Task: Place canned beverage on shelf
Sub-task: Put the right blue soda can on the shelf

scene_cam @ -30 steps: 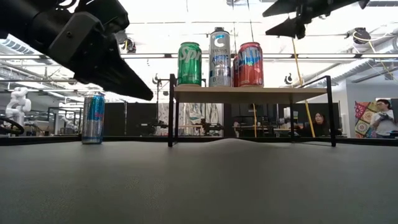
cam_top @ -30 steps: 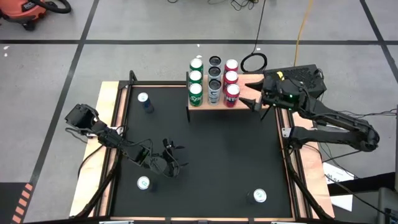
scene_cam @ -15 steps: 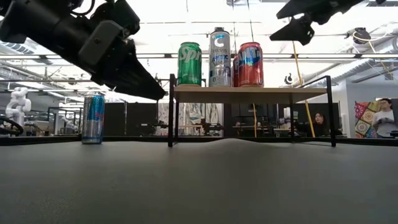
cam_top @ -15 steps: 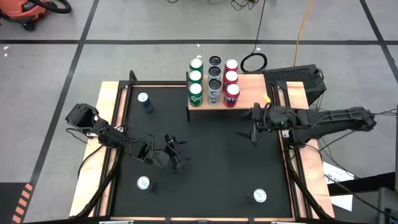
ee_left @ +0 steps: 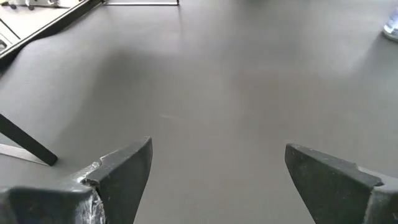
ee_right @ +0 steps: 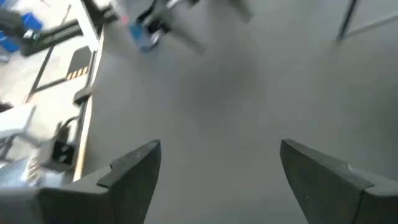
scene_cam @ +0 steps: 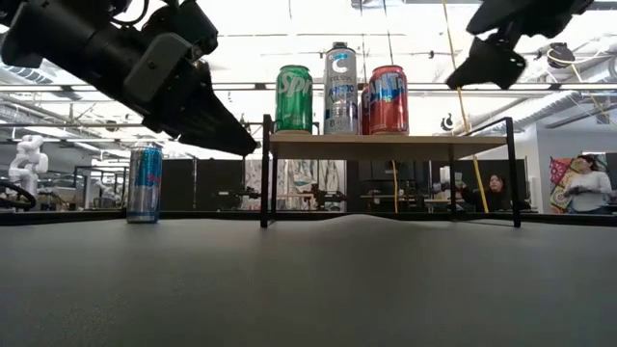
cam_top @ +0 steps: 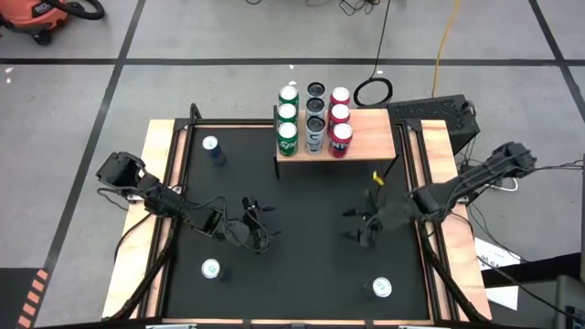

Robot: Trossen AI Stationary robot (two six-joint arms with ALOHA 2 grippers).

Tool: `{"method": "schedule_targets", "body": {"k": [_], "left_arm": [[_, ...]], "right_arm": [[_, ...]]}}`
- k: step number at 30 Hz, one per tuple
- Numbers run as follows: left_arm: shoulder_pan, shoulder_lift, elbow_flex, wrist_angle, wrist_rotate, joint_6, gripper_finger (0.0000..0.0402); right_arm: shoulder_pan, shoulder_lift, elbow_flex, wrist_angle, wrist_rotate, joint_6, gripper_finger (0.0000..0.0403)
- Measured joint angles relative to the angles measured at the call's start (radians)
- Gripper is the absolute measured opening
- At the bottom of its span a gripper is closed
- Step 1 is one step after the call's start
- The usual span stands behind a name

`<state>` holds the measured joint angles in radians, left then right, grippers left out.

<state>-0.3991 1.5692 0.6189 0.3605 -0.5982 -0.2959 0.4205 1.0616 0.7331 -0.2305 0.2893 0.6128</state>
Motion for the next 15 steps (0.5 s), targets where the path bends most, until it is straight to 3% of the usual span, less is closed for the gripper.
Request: {"method": "schedule_targets", "body": {"k": [6,9,15], "left_arm": [[0.04,0.0,0.0,0.028,0.051,0.021,0.0371],[0.065,0.0,0.0,0.027,0.106,0.022,0.0371],[0.08,0.0,0.0,0.023,0.121,0.022,0.0371]], "right_arm": [[0.105,0.117,0.094,-0.116,-0.001,0.168,0.0315],[0.155,0.163,0.171,-0.245,-0.006,0.257,0.0315],[0.264,0.253,0.375,-0.524,-0.06,0.432,0.0315]]}}
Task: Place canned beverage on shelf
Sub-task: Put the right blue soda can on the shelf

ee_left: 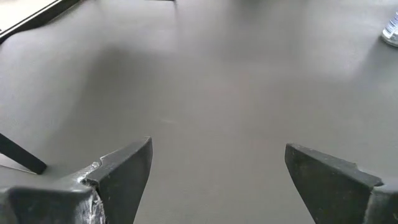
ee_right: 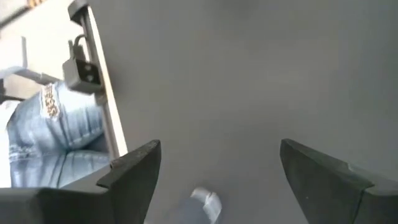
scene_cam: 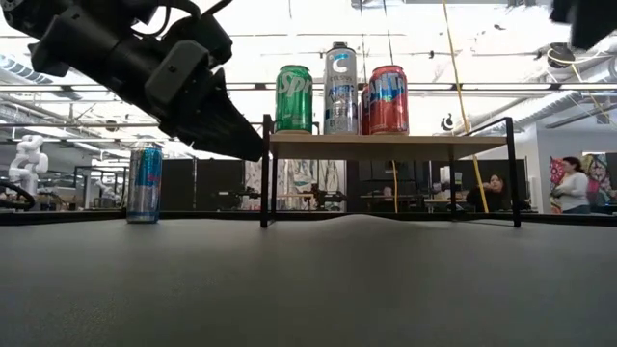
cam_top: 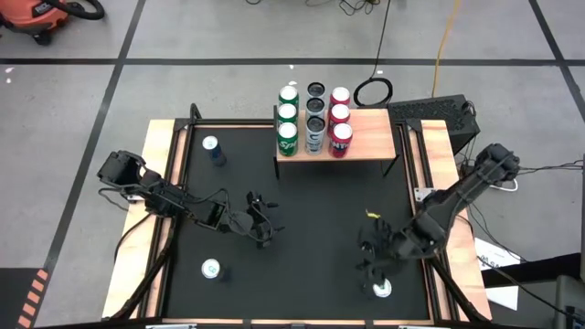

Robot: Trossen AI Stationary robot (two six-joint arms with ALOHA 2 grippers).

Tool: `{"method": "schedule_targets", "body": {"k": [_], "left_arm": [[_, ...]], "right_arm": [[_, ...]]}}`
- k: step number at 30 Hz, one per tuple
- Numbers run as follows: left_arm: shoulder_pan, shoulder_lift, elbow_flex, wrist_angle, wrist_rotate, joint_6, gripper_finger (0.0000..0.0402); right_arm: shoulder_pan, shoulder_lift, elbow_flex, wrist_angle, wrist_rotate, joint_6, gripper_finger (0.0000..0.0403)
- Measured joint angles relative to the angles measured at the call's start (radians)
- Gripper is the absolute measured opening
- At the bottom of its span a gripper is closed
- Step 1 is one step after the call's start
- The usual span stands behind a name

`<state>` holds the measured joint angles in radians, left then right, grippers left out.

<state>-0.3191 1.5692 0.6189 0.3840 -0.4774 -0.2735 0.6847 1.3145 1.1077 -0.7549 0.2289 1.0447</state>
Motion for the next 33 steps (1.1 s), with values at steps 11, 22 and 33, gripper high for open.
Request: {"method": "schedule_targets", "body": {"k": [11,22,33], "left_arm": [[-0.001,0.0,0.0,0.0,0.002,-0.006,0.0371],[-0.011,0.0,0.0,0.0,0.008,-0.005,0.0371],[-0.011,0.039,0.0,0.011,0.01,-0.014,0.0371]], "right_arm": [[0.124,0.181,0.343,-0.328,-0.126,0.187,0.0315],[0.149,0.216,0.35,-0.37,-0.126,0.097,0.0315],[0.209,0.21,0.35,-0.382,-0.13,0.117,0.0315]]}}
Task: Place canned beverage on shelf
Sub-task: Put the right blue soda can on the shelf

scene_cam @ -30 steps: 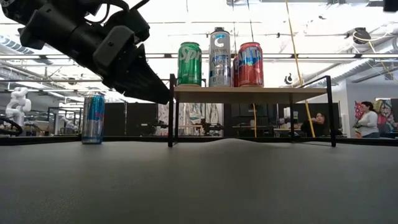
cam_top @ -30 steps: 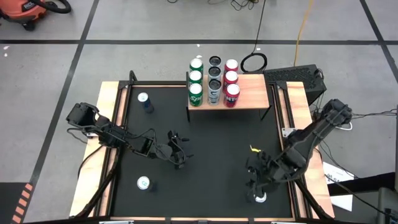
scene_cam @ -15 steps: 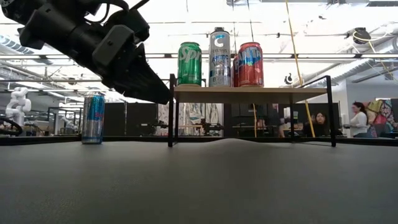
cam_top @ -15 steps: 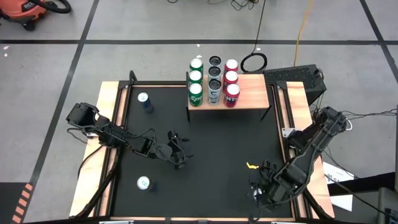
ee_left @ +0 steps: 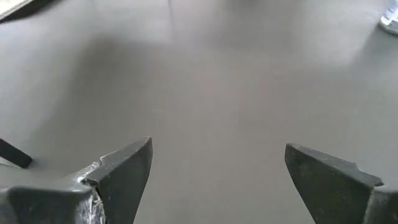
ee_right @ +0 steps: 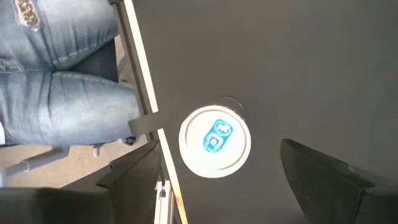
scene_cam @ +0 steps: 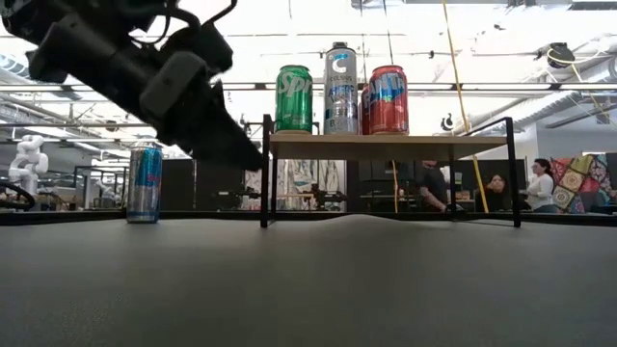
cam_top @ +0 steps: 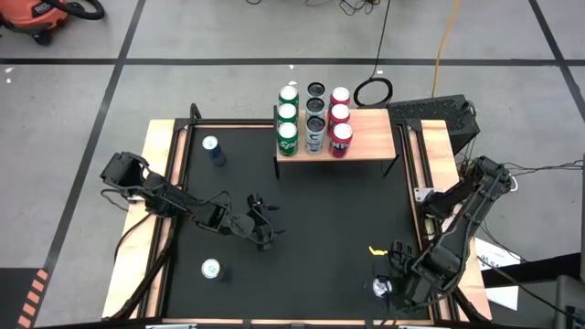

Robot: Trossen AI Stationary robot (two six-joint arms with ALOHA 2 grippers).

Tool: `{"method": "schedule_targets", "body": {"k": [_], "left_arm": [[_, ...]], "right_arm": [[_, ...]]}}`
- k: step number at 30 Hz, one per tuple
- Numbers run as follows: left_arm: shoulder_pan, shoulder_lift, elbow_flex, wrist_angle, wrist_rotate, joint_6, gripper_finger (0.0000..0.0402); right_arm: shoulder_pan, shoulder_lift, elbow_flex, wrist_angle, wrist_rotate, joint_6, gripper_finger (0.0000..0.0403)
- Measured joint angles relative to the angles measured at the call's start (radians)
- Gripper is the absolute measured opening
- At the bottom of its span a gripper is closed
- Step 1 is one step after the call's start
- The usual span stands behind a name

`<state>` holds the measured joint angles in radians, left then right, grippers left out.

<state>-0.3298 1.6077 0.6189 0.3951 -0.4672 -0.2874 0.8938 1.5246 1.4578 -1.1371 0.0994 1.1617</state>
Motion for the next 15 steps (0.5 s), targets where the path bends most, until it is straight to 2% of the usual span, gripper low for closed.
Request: {"method": "schedule_targets", "body": {"k": [8,15], "left_arm": [[0.0,0.105,0.0,0.102,-0.009,-0.045,0.0371],[0.001,0.127,0.0,0.16,-0.009,-0.046,0.0371]], "right_arm": [[0.048,0.0,0.0,-0.015,0.027,-0.03,0.0315],[0.051,0.002,0.0,-0.018,0.037,-0.045,0.0315]]}}
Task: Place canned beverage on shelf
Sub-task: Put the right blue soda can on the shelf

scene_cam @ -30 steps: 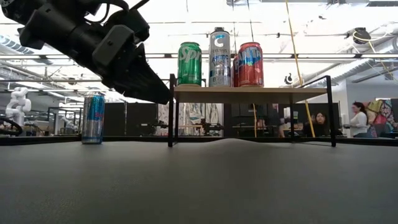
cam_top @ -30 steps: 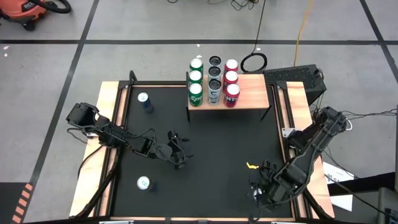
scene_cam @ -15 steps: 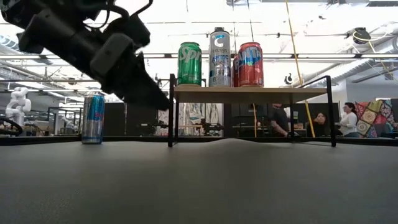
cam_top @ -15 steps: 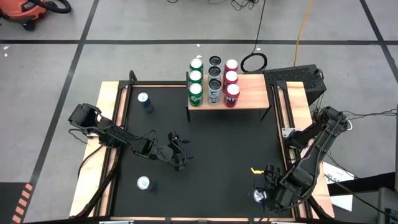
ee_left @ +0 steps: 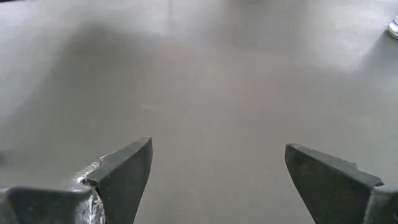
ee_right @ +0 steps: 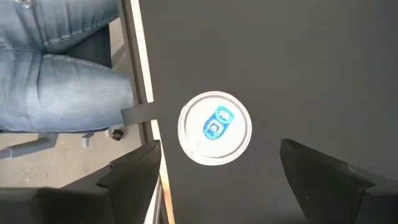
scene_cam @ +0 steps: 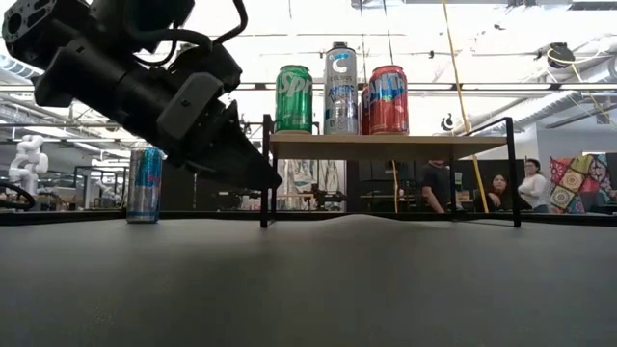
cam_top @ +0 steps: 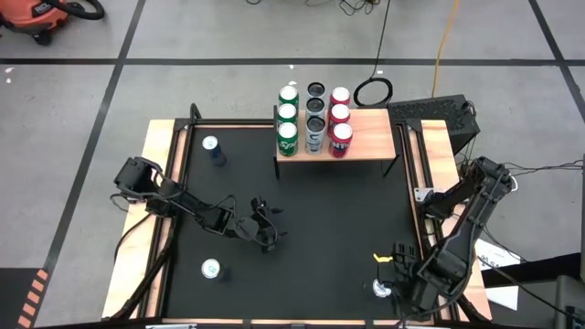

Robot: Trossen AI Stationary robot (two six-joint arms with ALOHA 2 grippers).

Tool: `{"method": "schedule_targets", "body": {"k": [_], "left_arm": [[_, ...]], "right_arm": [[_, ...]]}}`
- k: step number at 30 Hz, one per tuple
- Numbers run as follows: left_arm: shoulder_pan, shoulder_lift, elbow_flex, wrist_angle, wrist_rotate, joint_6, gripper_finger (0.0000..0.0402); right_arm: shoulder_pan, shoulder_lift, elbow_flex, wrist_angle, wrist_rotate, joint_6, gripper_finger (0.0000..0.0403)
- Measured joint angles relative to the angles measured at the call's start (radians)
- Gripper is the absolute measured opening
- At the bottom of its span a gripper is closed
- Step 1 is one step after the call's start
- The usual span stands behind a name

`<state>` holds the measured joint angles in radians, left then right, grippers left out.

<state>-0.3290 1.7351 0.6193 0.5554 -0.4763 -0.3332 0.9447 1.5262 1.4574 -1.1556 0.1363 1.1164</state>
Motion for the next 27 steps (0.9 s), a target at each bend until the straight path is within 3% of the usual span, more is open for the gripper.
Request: {"method": "schedule_targets", "body": {"k": [7,27], "left_arm": [[-0.009,0.0,0.0,0.005,0.0,0.0,0.0371],[-0.012,0.0,0.0,0.005,0.0,0.006,0.0371]], "right_arm": [[0.006,0.029,0.0,0.007,0.095,0.044,0.0315],[0.013,0.169,0.0,0.024,0.016,0.073,0.0315]]}}
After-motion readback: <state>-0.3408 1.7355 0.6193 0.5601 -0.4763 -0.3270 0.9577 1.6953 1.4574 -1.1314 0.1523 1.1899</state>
